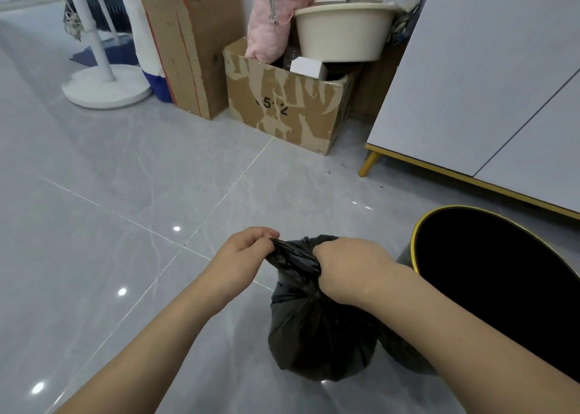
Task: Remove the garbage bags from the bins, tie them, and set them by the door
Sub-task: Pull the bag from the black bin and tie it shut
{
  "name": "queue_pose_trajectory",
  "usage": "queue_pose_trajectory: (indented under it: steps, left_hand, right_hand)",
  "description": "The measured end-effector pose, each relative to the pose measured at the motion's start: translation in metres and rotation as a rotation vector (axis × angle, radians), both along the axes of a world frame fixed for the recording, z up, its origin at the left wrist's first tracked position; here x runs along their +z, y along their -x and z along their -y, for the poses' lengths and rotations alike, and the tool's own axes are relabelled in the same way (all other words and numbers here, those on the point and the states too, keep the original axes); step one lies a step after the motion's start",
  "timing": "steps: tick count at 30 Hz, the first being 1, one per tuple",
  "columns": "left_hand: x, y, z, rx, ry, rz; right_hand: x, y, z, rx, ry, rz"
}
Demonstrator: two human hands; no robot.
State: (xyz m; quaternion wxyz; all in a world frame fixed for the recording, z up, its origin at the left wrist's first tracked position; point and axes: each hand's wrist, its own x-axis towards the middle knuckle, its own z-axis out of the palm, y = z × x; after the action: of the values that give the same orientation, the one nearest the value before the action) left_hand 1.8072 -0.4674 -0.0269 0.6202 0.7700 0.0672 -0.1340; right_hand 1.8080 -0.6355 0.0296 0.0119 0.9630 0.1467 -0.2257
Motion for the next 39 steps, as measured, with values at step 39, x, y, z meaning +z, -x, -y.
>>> queue_pose_trajectory:
  steps: [39]
  left_hand:
    - [-0.021, 0.025, 0.029, 0.041, -0.033, 0.084]
  right_hand:
    - [-0.024, 0.028, 0.022, 0.0, -0.245, 0.045]
